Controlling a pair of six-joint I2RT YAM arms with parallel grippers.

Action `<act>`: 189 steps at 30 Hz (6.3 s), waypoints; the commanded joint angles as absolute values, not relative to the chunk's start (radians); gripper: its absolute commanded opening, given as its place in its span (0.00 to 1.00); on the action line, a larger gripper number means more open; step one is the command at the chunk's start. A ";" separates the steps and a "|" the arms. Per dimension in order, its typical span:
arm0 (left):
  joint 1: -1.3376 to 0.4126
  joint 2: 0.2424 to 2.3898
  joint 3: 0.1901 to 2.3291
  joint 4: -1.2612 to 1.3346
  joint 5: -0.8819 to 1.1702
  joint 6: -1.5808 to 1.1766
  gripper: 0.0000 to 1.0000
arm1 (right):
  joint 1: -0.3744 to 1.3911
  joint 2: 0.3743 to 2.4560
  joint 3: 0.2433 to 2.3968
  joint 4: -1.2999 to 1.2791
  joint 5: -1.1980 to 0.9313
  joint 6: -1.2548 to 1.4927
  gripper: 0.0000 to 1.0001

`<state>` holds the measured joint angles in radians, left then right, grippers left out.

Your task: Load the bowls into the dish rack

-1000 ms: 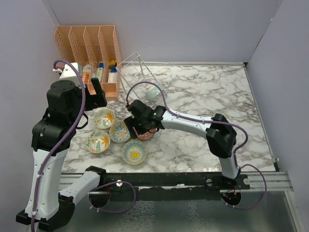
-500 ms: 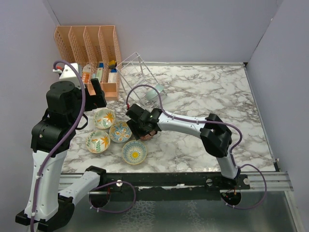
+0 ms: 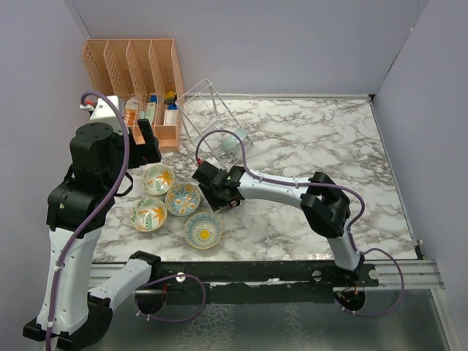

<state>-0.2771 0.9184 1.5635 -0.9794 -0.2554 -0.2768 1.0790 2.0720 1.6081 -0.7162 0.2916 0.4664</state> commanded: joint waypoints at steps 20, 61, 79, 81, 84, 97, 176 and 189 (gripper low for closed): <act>-0.282 0.900 1.606 -0.980 -0.272 -0.265 0.99 | 1.075 1.892 1.606 -0.593 0.270 0.417 0.01; -0.300 1.010 1.639 -0.973 -0.235 -0.250 0.99 | 0.596 2.030 1.266 1.270 -0.073 1.398 0.01; -0.300 1.015 1.617 -0.979 -0.198 -0.254 0.99 | 0.598 2.116 1.154 1.403 0.035 1.504 0.01; -0.300 1.015 1.617 -0.981 -0.194 -0.255 0.99 | 0.598 2.135 1.157 1.408 0.040 1.518 0.01; -0.300 1.014 1.614 -0.984 -0.193 -0.254 0.99 | 0.605 2.154 1.160 1.410 0.042 1.523 0.01; -0.300 1.005 1.586 -0.977 -0.183 -0.255 0.99 | 0.622 2.210 1.150 1.423 0.084 1.540 0.01; -0.306 0.970 1.700 -0.992 -0.230 -0.284 0.99 | 0.807 1.578 1.132 -0.063 -0.129 0.956 0.50; -0.307 0.944 1.707 -0.999 -0.238 -0.285 0.99 | 1.231 1.813 1.495 -0.562 -0.234 0.320 0.54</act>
